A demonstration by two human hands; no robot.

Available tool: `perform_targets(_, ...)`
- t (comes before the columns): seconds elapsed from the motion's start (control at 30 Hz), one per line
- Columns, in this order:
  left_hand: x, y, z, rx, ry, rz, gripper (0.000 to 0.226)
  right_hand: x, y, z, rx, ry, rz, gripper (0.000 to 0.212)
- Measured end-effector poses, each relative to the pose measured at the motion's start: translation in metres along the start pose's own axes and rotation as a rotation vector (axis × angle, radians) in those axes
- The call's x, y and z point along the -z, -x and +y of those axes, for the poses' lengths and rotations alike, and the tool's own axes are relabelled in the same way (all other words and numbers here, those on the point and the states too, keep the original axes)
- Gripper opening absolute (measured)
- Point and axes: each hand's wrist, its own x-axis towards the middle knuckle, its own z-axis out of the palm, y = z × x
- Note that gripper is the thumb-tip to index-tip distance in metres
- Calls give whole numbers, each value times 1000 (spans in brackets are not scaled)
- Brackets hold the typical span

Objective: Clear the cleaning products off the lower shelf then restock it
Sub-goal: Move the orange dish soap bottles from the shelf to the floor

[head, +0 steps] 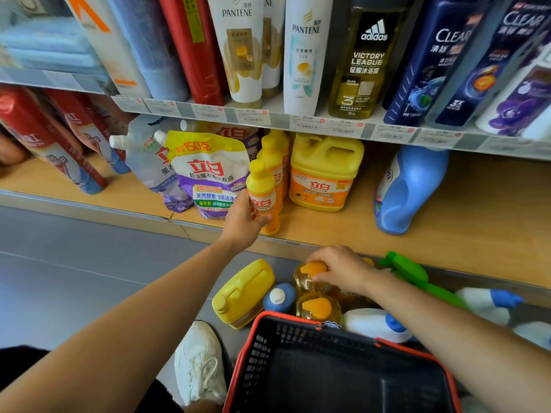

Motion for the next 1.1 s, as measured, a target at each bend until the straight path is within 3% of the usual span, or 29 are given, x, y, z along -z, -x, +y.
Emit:
perform_targets(0.23,-14,-11,-4,35,54,-16,56,19,26,-6,12,-42,107,10)
perform_targets(0.4,-17,-5,-4,96,27,-4,57,77,55,-20,36,-112,393,20)
perform_targets(0.57,-26,31,-5,181,-124,124,56,145,81,-26,33,-167,587,10)
perform_targets(0.63,-33,47,-2,176,-133,77,48,165,88,-27,21,-142,630,8)
perform_targets(0.73,-51,52,18,106,-65,-126,38,179,91,-24,7,-116,631,10)
perform_targets(0.97,-109,31,81,-61,-11,-283,73,161,77,-3,-135,-18,637,14)
perform_targets(1.1,-142,25,90,-49,-27,-252,86,143,67,13,-165,-301,766,35)
